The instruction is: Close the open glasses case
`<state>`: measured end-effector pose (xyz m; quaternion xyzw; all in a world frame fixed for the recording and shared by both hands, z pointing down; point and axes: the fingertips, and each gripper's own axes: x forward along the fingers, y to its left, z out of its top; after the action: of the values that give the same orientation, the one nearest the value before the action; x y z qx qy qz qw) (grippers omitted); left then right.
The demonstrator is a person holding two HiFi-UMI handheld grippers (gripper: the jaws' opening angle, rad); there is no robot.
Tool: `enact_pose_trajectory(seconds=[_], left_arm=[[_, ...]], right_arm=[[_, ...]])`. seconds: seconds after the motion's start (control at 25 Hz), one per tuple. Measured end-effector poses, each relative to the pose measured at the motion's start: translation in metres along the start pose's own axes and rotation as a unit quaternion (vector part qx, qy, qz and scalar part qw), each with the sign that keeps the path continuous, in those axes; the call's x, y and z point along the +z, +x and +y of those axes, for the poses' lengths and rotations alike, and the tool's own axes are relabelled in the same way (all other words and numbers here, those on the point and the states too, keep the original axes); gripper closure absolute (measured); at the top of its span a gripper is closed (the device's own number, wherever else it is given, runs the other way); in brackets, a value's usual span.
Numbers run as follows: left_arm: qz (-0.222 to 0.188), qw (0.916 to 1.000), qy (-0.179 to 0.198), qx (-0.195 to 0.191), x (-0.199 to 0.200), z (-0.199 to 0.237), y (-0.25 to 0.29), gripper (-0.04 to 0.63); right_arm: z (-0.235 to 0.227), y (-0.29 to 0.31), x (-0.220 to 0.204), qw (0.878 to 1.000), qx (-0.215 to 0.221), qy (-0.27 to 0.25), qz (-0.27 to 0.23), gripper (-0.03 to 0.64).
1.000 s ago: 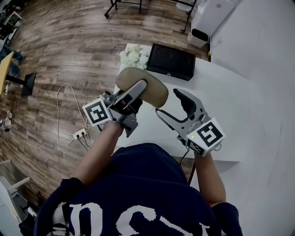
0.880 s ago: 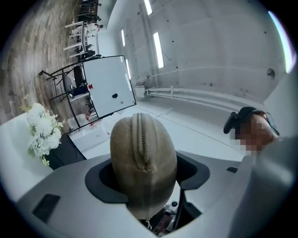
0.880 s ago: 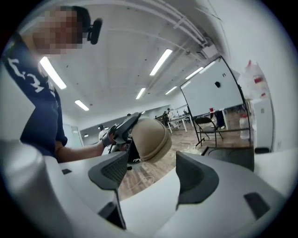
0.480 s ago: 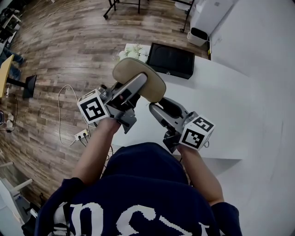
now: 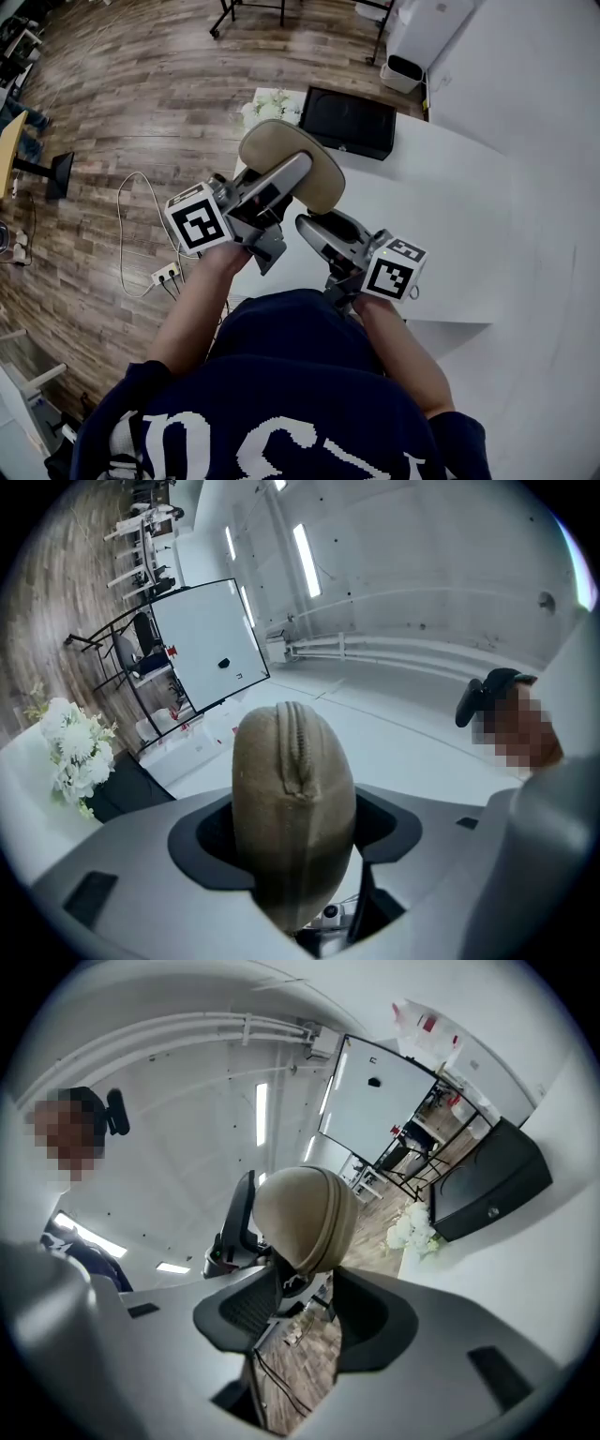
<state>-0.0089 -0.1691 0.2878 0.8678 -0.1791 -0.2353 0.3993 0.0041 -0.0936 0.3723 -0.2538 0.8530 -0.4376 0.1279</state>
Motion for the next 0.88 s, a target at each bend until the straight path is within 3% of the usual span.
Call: enact_pose_trajectory(seconds=[0.08, 0.2, 0.56, 0.88], left_arm=[[-0.007, 1.0000, -0.001, -0.003, 0.001, -0.001, 0.002, 0.302], [-0.015, 0.9998, 0.015, 0.001, 0.005, 0.000, -0.001, 0.304], [-0.020, 0.9996, 0.006, -0.020, 0.011, -0.006, -0.004, 0.302], [-0.022, 0.9971, -0.052, -0.051, 0.012, -0.015, 0.001, 0.304]], right_arm=[[-0.003, -0.003, 0.004, 1.000, -0.009, 0.001, -0.017, 0.455], [-0.001, -0.008, 0.007, 0.999, -0.010, -0.016, -0.026, 0.581], [0.010, -0.030, 0.013, 0.997, -0.003, -0.069, -0.021, 0.594], [0.014, -0.047, 0.039, 0.992, -0.011, -0.108, -0.061, 0.595]])
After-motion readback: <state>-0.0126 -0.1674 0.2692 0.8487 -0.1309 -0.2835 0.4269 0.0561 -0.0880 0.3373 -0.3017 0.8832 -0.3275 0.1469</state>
